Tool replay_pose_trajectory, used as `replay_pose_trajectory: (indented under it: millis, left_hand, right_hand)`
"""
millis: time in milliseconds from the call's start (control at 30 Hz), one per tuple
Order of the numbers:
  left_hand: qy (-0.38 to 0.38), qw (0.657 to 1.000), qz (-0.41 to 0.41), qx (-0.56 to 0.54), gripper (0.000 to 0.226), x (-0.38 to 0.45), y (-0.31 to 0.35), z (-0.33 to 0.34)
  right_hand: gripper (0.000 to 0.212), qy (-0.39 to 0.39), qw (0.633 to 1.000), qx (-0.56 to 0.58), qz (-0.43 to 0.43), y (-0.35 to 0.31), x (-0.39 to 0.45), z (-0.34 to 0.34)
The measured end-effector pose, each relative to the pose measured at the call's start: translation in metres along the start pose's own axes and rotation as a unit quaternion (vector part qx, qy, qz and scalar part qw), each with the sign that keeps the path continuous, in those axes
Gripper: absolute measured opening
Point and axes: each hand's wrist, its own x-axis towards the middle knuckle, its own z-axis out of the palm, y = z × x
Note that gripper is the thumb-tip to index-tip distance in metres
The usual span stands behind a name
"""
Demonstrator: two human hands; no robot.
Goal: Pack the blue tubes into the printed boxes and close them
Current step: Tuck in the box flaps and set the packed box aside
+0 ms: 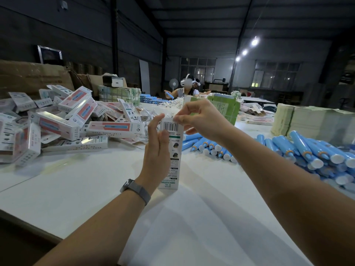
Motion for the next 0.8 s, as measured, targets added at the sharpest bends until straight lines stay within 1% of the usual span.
replay_pose_trajectory:
  millis: [67,200,300,400,533,700,800]
  left_hand:
    - [0.001,1.0,0.001,0.005,0.032,0.0,-0.001,0.0]
    - [0.003,1.0,0.006,0.002,0.028,0.001,-0.003,0.0]
    - [0.001,1.0,0.009,0.0,0.027,0.002,-0.003,0.0]
    - [-0.002,1.0,0.017,0.0,0.027,0.002,-0.004,0.0]
    - [-0.002,1.0,0.012,0.001,0.021,0.003,-0.003,0.001]
    - [-0.002,1.0,0.014,-0.001,0.021,0.002,-0.003,0.0]
    - [-0.002,1.0,0.015,-0.008,0.021,0.002,-0.003,0.0]
  right_hand:
    - [0.018,0.007,1.0,0.004,0.0,0.001,-0.001,0.002]
    - [0.028,0.018,0.999,0.025,0.01,0.0,-0.003,0.003]
    - [0.03,0.019,0.999,0.027,0.009,0.0,-0.004,0.004]
    - [0.029,0.029,0.999,0.02,-0.002,0.003,-0.006,0.007]
    - [0.029,0.074,0.996,0.041,-0.009,0.009,-0.013,0.015]
    - [0.027,0.121,0.99,0.062,-0.026,0.011,-0.019,0.026]
    - [0.024,0.126,0.99,0.048,-0.032,0.014,-0.018,0.03]
